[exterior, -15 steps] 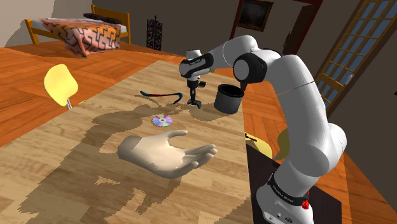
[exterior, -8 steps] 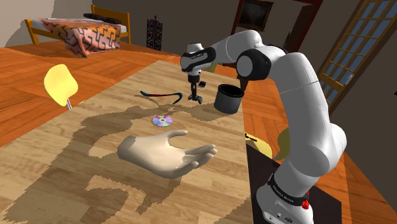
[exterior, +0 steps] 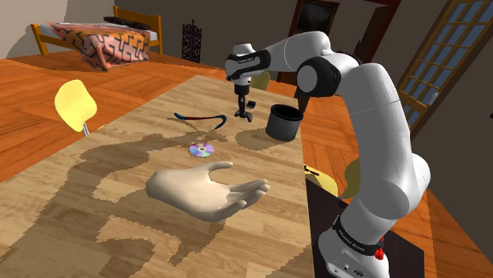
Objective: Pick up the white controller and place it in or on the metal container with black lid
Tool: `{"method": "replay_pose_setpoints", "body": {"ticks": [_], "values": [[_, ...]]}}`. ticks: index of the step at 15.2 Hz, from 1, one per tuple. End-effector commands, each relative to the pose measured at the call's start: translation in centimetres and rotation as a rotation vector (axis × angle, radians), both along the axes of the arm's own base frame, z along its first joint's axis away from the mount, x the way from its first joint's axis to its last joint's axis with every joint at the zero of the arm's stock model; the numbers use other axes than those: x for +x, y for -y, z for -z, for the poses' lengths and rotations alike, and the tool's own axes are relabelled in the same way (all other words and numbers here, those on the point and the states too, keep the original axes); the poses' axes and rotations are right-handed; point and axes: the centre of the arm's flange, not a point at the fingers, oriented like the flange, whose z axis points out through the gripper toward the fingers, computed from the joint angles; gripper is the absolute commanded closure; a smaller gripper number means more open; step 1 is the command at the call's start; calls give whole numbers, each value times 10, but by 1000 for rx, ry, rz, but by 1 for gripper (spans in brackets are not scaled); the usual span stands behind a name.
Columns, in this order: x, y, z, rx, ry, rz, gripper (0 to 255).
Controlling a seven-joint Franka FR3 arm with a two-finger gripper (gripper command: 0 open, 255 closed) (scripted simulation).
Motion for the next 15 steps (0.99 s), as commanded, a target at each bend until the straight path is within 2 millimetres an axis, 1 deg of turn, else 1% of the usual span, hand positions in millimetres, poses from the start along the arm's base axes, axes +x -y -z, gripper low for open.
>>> {"method": "replay_pose_setpoints", "body": {"ticks": [1,15], "values": [[-1,1,-11,0,0,0,255],[-1,1,-85,0,0,0,255]]}}
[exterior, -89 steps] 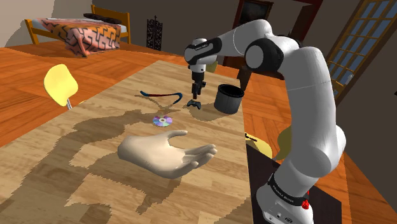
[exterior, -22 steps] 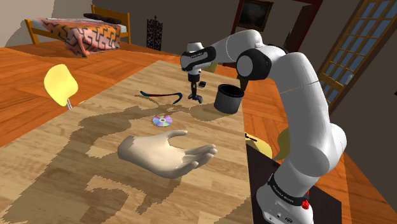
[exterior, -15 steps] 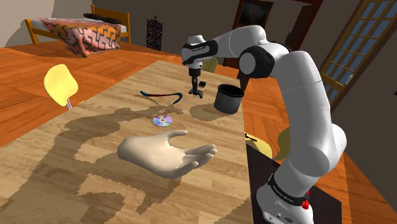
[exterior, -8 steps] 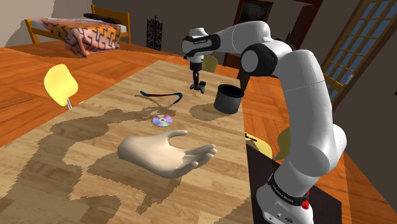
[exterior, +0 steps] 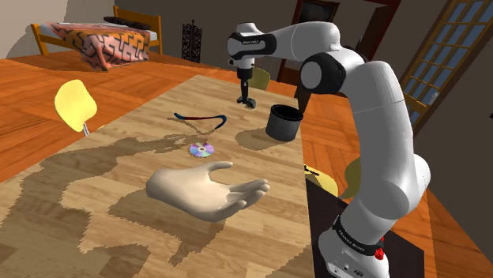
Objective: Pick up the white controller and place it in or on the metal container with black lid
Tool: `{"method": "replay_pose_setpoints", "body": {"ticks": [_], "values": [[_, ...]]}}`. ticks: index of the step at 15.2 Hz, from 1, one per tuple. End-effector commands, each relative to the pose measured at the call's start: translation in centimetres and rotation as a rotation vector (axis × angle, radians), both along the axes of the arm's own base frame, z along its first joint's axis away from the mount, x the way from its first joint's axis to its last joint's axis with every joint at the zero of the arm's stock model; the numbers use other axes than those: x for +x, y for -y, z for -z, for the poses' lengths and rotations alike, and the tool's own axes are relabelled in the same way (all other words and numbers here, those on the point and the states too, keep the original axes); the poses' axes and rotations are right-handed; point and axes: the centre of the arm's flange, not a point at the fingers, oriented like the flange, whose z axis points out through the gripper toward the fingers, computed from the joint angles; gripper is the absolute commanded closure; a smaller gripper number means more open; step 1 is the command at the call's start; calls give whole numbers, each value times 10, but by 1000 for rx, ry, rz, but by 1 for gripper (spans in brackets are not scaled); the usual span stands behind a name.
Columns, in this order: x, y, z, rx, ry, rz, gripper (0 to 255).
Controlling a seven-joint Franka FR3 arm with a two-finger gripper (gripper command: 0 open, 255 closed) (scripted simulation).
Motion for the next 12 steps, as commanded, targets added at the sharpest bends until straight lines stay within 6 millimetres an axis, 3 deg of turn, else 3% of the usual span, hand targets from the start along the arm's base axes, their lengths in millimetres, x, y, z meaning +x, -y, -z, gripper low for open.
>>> {"method": "replay_pose_setpoints", "body": {"ticks": [1,9,12], "values": [[0,0,-10,0,0,0,255],[0,0,-51,0,0,0,255],[-24,31,-53,0,0,0,255]]}}
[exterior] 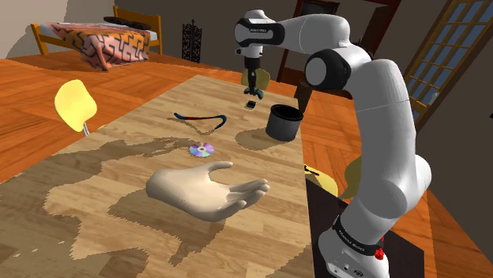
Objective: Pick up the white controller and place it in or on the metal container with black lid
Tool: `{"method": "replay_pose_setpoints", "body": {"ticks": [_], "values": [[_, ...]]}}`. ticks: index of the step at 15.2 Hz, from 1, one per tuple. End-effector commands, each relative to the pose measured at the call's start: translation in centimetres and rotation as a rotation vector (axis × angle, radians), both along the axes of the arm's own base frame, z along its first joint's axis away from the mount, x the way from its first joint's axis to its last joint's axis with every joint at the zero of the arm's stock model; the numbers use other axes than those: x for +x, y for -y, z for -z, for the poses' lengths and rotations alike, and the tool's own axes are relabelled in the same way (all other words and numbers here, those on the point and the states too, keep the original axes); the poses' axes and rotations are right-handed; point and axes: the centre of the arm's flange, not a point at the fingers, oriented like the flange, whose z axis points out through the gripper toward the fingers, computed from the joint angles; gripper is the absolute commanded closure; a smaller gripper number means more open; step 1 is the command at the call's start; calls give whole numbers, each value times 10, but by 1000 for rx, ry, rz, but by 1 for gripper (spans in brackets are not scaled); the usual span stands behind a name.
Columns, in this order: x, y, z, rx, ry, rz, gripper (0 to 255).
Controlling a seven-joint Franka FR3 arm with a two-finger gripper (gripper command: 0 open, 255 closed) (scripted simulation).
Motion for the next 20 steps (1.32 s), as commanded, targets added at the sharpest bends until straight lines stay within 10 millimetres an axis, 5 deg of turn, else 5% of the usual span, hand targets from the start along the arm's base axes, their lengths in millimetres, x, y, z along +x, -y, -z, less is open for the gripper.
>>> {"method": "replay_pose_setpoints", "body": {"ticks": [1,15,20], "values": [[-15,19,-2,0,0,0,255],[-125,167,-11,0,0,0,255],[-130,173,9,0,0,0,255]]}}
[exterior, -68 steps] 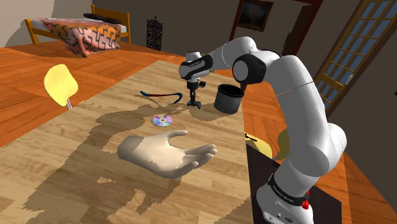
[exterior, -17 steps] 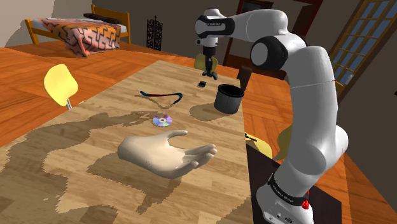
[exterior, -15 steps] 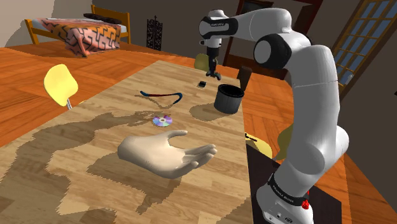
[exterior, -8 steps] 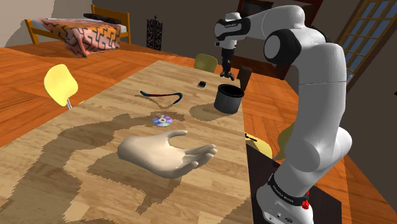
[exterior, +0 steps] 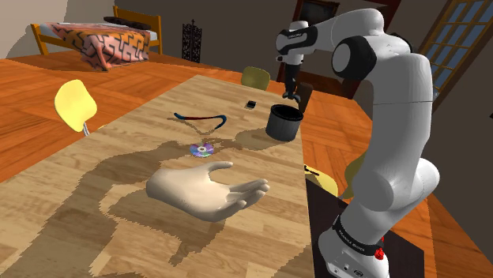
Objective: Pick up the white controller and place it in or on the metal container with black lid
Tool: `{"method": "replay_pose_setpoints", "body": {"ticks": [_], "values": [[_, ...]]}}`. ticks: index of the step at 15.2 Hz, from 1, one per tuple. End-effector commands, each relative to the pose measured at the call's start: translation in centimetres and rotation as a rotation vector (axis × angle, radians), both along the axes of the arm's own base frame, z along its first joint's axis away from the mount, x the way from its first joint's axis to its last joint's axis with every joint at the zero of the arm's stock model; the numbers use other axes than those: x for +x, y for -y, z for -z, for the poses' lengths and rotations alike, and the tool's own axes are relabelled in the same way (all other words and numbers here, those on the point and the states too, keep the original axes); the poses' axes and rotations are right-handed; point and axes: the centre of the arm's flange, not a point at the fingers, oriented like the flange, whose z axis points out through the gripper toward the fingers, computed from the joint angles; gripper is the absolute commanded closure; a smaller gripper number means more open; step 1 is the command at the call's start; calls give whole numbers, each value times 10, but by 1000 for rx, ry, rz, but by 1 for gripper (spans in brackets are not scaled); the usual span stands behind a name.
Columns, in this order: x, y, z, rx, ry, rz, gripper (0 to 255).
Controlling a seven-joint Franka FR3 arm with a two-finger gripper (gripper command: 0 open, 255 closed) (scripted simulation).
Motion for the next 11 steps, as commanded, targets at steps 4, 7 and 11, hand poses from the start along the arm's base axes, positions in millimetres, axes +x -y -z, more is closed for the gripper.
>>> {"method": "replay_pose_setpoints", "body": {"ticks": [4,7,11], "values": [[-1,2,27,0,0,0,255],[-1,2,43,0,0,0,255],[-1,2,67,0,0,0,255]]}}
